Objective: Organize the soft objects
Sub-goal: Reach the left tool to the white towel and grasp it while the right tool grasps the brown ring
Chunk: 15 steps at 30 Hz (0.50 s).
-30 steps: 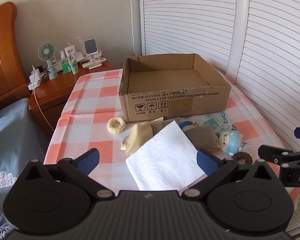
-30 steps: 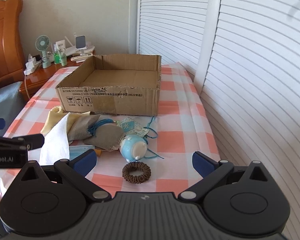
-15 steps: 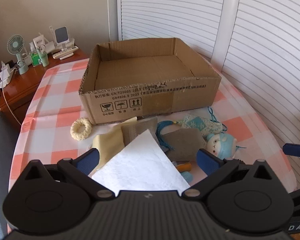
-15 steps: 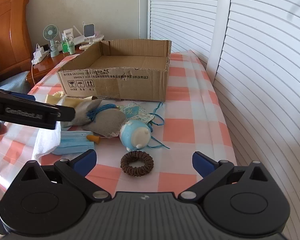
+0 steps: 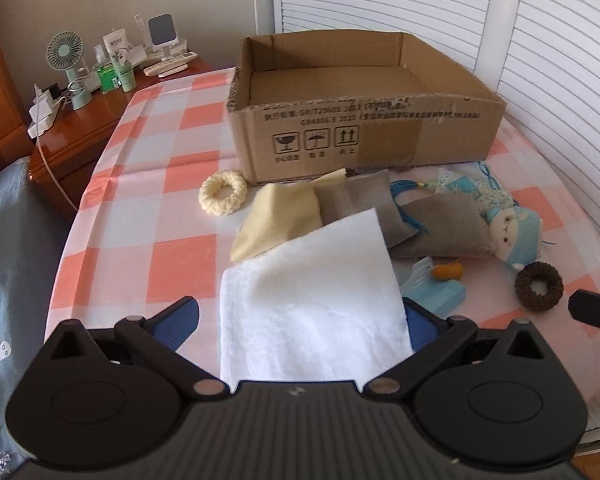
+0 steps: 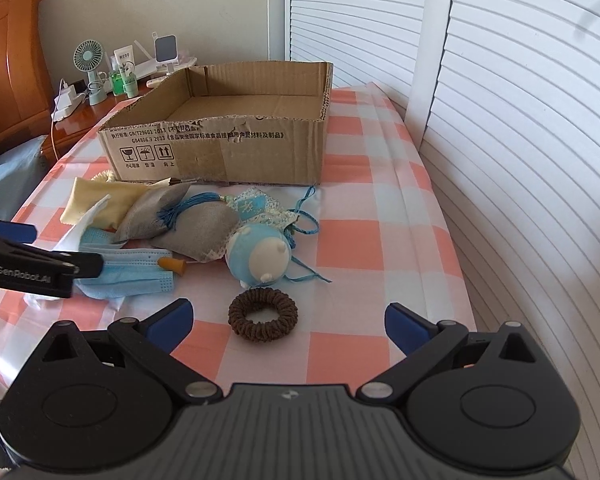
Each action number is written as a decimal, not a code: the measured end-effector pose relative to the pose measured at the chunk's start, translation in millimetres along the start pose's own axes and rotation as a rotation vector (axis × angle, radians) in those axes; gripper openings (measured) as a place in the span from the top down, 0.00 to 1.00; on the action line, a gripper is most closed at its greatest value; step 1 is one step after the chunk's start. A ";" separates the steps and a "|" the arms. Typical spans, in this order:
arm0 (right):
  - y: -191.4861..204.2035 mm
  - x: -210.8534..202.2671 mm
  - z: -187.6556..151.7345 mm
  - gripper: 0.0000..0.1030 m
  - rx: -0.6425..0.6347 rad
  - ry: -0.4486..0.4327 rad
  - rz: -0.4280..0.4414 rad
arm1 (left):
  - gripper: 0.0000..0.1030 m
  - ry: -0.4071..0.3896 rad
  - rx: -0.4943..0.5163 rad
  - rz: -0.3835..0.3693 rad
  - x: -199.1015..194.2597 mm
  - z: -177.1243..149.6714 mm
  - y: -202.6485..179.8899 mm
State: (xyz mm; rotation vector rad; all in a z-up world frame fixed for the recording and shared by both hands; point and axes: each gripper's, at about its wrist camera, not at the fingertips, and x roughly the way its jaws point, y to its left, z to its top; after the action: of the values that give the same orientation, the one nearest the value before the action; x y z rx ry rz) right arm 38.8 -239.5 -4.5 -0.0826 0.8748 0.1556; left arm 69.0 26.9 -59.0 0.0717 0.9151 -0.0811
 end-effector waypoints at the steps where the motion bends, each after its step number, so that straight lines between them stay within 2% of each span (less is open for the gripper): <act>1: 0.5 0.0 -0.2 0.00 -0.002 0.002 0.001 | 0.01 -0.002 -0.005 0.005 -0.9 -2.3 4.6; 6: 3.9 0.5 -0.7 0.00 -0.011 0.009 -0.003 | 0.01 -0.004 -0.069 0.039 -3.8 -11.3 28.8; 9: 5.5 -0.1 -1.5 0.00 -0.017 0.010 -0.001 | 0.01 -0.018 -0.109 0.032 -8.5 -16.9 40.1; 15: 8.8 2.7 -2.6 0.00 -0.022 0.016 0.001 | 0.01 -0.036 -0.097 0.009 -10.0 -25.4 44.9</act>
State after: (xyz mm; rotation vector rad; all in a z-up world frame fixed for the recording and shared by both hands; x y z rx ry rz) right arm 37.0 -230.9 -8.4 -0.1037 0.8895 0.1658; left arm 47.5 74.4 -65.3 -0.0159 0.8810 -0.0298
